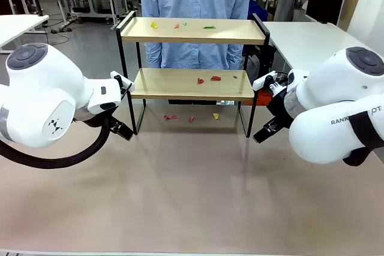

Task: Clean the shelf.
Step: Pick up the Duster handed by the human.

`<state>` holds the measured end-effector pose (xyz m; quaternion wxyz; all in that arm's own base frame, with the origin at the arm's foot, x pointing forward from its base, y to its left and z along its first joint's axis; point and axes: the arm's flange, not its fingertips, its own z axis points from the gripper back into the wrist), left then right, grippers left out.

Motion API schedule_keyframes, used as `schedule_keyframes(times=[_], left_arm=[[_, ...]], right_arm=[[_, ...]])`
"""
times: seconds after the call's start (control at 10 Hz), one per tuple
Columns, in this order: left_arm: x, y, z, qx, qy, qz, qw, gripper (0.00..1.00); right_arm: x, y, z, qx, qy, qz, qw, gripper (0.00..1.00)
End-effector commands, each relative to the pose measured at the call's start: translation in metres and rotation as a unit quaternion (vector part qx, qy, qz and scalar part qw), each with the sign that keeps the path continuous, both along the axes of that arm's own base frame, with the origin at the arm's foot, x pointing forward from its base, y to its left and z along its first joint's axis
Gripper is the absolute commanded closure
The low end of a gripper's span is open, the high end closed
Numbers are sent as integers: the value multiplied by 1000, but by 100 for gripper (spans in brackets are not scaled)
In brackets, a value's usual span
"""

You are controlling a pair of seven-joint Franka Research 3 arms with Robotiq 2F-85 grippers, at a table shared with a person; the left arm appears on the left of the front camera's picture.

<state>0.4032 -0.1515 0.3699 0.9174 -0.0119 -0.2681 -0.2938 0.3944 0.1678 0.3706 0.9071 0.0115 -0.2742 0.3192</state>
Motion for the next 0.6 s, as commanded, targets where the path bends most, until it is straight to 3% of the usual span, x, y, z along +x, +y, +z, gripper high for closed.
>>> schedule_keyframes(times=[0.0,0.5], left_arm=[[0,0,0,0,0,0,1000,0],[0,0,0,0,0,0,1000,0]], right_arm=[[0,0,0,0,0,0,1000,0],[0,0,0,0,0,0,1000,0]])
